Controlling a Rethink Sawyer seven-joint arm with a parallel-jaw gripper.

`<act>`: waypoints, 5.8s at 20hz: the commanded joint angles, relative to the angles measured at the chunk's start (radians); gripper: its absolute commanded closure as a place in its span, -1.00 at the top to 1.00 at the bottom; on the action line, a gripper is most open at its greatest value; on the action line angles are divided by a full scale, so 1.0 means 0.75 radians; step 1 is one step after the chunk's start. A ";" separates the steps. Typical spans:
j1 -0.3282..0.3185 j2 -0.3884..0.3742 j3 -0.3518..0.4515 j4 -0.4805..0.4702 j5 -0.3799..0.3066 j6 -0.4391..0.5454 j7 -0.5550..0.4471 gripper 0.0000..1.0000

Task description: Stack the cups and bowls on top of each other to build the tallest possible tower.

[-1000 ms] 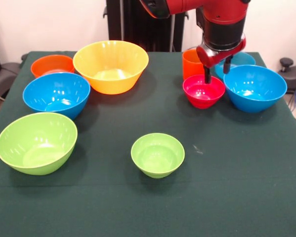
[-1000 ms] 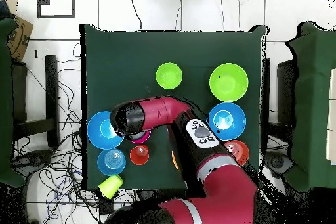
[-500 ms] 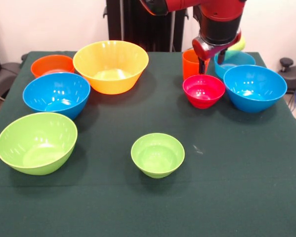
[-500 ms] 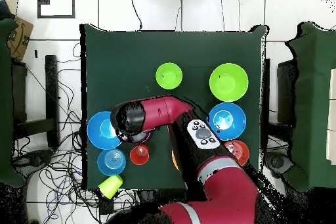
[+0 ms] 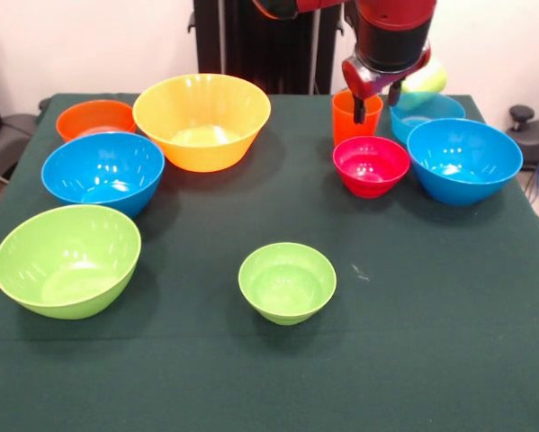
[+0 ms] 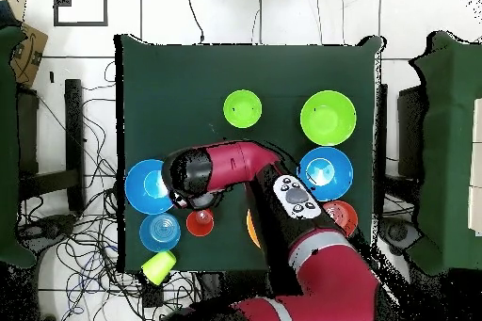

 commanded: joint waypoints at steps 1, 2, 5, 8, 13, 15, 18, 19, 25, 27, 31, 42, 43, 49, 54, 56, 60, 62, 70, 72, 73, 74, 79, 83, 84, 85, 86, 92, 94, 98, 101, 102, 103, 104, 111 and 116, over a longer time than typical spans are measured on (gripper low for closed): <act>-0.011 0.039 0.040 0.164 0.009 -0.142 0.105 1.00; -0.010 0.044 0.039 0.167 0.009 -0.147 0.108 1.00; 0.002 0.068 0.031 0.167 0.006 -0.170 0.122 1.00; 0.019 0.094 0.025 0.168 0.007 -0.208 0.143 1.00; 0.057 0.147 0.013 0.161 0.007 -0.288 0.183 1.00; 0.076 0.175 0.004 0.153 -0.003 -0.338 0.200 1.00; 0.090 0.209 -0.004 0.140 -0.011 -0.409 0.209 1.00; 0.094 0.217 -0.005 0.141 -0.012 -0.433 0.213 1.00; 0.131 0.270 -0.025 0.147 0.000 -0.513 0.228 1.00; 0.146 0.276 -0.042 0.147 0.012 -0.482 0.227 1.00; 0.183 0.311 -0.080 0.121 0.014 -0.454 0.231 1.00; 0.232 0.311 -0.144 0.117 0.034 -0.389 0.221 1.00; 0.234 0.308 -0.146 0.121 0.034 -0.390 0.222 1.00; 0.245 0.330 -0.149 0.111 0.046 -0.407 0.221 1.00; 0.257 0.378 -0.157 0.081 0.046 -0.453 0.226 1.00; 0.264 0.403 -0.159 0.068 0.043 -0.472 0.228 1.00; 0.266 0.435 -0.158 0.056 0.041 -0.502 0.226 1.00; 0.268 0.448 -0.155 0.049 0.041 -0.513 0.226 1.00; 0.272 0.488 -0.146 0.022 0.024 -0.542 0.225 1.00; 0.271 0.489 -0.144 0.021 0.024 -0.544 0.224 1.00; 0.271 0.488 -0.143 0.021 0.023 -0.543 0.222 1.00; 0.272 0.490 -0.140 0.017 0.024 -0.543 0.220 -1.00; 0.269 0.495 -0.128 0.011 0.028 -0.546 0.213 -1.00; 0.268 0.495 -0.125 0.015 0.031 -0.549 0.211 -1.00; 0.267 0.495 -0.124 0.017 0.029 -0.554 0.210 -1.00; 0.266 0.495 -0.122 0.018 0.028 -0.558 0.209 -1.00; 0.263 0.497 -0.119 0.018 0.024 -0.565 0.205 -1.00; 0.282 0.458 -0.152 0.031 0.018 -0.576 0.240 -1.00; 0.285 0.411 -0.161 0.060 0.014 -0.575 0.254 -1.00; 0.278 0.296 -0.162 0.127 0.018 -0.536 0.264 -1.00; 0.271 0.255 -0.163 0.156 0.016 -0.527 0.265 -1.00; 0.274 0.253 -0.164 0.154 0.015 -0.532 0.268 -1.00; 0.270 0.239 -0.159 0.165 0.019 -0.522 0.267 -1.00; 0.271 0.222 -0.155 0.165 0.028 -0.501 0.268 -1.00; 0.271 0.072 -0.143 0.223 0.071 -0.400 0.283 -1.00; 0.260 -0.007 -0.138 0.244 0.092 -0.340 0.275 -1.00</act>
